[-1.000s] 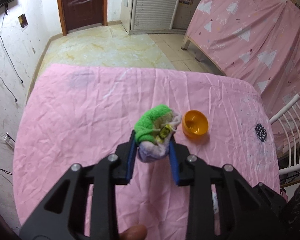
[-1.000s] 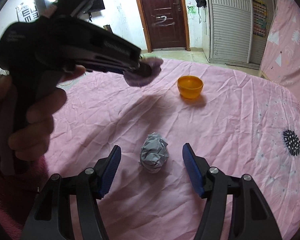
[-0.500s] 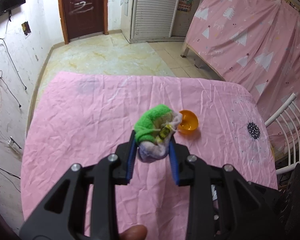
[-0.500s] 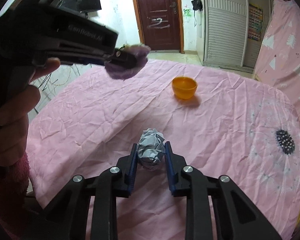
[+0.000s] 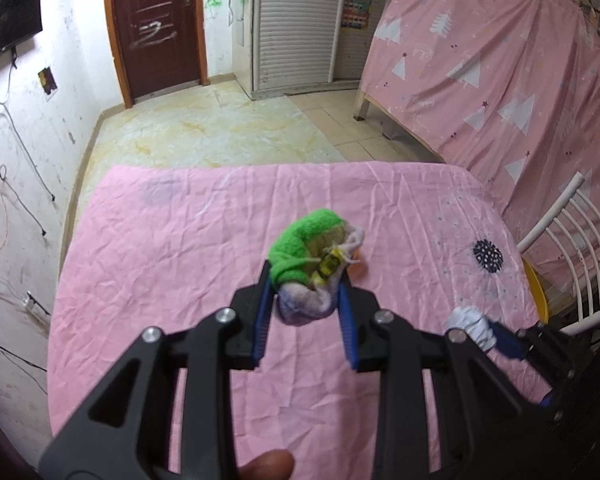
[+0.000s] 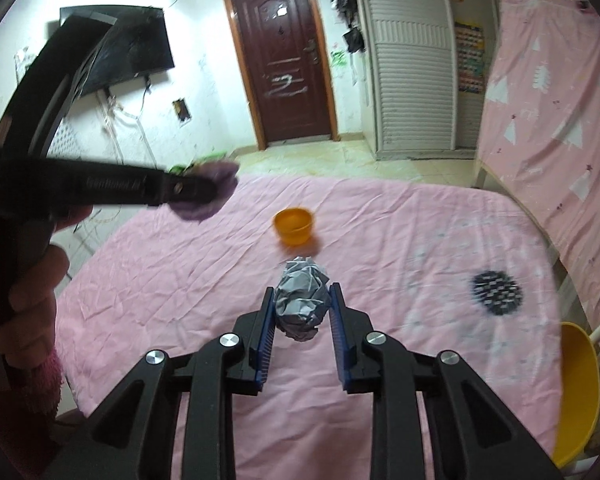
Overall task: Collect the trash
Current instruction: 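Lift the sock and paper and carry them to the yellow bin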
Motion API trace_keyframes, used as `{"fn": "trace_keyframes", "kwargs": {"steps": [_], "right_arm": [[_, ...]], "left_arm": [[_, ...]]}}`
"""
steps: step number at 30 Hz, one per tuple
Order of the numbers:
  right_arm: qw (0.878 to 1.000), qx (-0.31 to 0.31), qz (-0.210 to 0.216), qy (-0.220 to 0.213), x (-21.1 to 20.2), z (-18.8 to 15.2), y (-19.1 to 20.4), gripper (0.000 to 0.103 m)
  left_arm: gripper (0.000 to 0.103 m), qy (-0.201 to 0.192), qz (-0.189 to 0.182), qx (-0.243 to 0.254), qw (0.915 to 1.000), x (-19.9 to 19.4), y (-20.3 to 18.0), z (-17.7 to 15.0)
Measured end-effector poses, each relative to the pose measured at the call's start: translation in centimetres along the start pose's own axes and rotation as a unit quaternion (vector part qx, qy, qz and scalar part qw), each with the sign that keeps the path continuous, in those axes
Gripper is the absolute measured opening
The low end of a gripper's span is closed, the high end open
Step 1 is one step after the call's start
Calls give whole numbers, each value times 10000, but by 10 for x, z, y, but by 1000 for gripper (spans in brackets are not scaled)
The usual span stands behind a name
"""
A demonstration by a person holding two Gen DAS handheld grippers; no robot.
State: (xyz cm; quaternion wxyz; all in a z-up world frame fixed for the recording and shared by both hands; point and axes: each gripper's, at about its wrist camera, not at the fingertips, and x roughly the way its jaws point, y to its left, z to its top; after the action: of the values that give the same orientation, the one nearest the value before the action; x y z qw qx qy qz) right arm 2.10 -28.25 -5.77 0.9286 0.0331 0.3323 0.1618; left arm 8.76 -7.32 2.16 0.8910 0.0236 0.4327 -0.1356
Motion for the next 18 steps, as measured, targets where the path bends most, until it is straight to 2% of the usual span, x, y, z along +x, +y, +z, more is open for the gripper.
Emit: {"fn": "trace_keyframes", "kwargs": {"steps": [18], "right_arm": [[9911, 979, -515, -738, -64, -7, -113, 19]], "left_arm": [[28, 94, -99, 748, 9971, 13, -96, 9]]}}
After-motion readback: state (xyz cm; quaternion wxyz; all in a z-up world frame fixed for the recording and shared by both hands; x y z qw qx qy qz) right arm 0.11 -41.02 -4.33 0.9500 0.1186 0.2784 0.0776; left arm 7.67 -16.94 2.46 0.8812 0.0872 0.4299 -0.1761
